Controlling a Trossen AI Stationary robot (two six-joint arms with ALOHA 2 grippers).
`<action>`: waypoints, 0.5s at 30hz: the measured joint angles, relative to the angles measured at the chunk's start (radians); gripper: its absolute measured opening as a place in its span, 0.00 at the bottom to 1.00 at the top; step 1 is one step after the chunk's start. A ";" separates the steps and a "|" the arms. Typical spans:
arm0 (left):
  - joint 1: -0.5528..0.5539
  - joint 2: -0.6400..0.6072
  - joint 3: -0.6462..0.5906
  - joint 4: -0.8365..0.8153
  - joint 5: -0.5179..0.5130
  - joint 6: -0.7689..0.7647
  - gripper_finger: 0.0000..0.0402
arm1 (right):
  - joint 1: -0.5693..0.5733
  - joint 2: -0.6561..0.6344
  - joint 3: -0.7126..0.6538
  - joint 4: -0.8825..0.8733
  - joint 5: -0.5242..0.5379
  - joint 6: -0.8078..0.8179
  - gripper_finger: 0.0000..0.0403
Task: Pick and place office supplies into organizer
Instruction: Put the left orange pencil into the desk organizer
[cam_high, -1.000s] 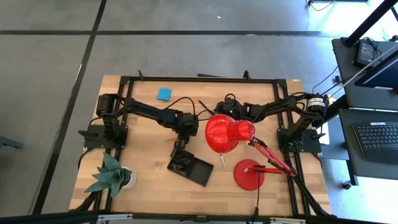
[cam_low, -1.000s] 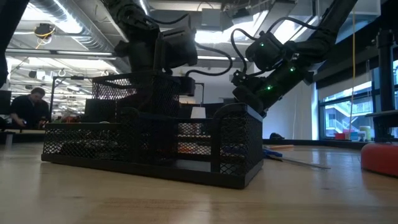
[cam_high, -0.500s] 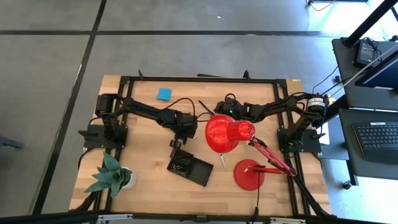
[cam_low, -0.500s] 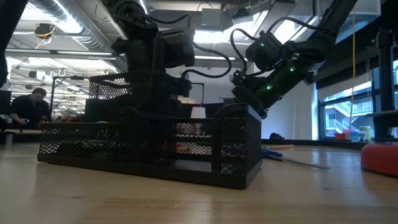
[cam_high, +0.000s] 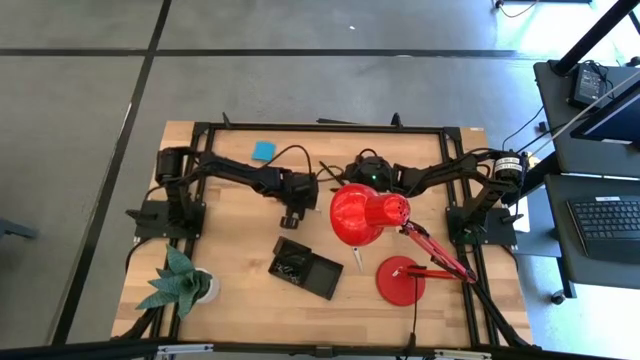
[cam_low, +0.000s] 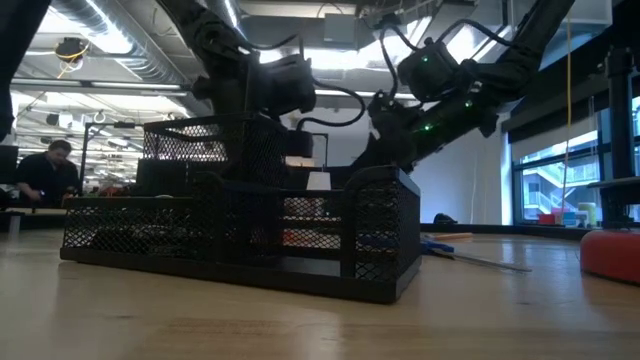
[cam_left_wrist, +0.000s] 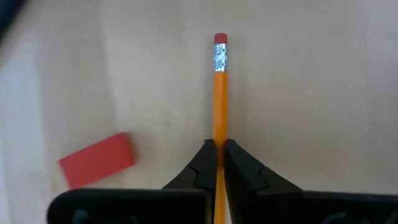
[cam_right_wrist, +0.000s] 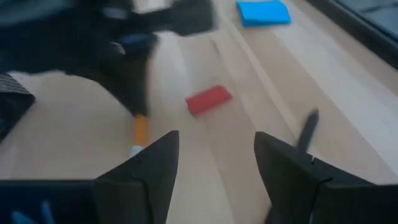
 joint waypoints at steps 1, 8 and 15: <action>0.007 0.000 0.000 0.006 0.000 -0.018 0.02 | 0.000 0.005 0.000 0.012 -0.004 -0.011 0.53; 0.047 0.001 -0.006 0.039 0.002 -0.116 0.02 | -0.001 0.101 -0.053 0.258 0.000 -0.073 0.53; 0.058 0.001 -0.006 0.057 0.019 -0.123 0.02 | 0.000 0.186 -0.119 0.501 -0.066 -0.074 0.53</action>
